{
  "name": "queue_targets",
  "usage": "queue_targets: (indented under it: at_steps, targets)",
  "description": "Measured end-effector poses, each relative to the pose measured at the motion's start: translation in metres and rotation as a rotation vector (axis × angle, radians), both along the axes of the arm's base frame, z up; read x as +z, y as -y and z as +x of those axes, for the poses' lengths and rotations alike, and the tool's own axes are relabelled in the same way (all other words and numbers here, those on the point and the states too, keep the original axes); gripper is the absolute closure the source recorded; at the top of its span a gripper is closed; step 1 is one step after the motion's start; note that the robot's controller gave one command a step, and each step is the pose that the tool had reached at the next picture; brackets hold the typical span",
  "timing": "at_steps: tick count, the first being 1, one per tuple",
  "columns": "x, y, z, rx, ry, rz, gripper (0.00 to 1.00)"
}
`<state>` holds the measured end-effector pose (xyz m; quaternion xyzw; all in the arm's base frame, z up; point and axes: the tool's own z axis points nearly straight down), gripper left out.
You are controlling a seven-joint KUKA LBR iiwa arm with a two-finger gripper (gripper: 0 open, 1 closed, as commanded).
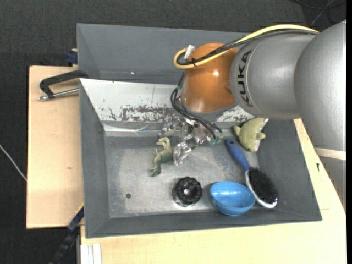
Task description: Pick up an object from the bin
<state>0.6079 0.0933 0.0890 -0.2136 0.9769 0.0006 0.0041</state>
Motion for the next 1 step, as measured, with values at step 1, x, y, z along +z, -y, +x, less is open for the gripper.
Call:
queue_targets:
  at_steps: [1]
  targets:
    - [0.0279, -0.0011, 0.0024, -0.001, 0.001, 0.0, 1.0]
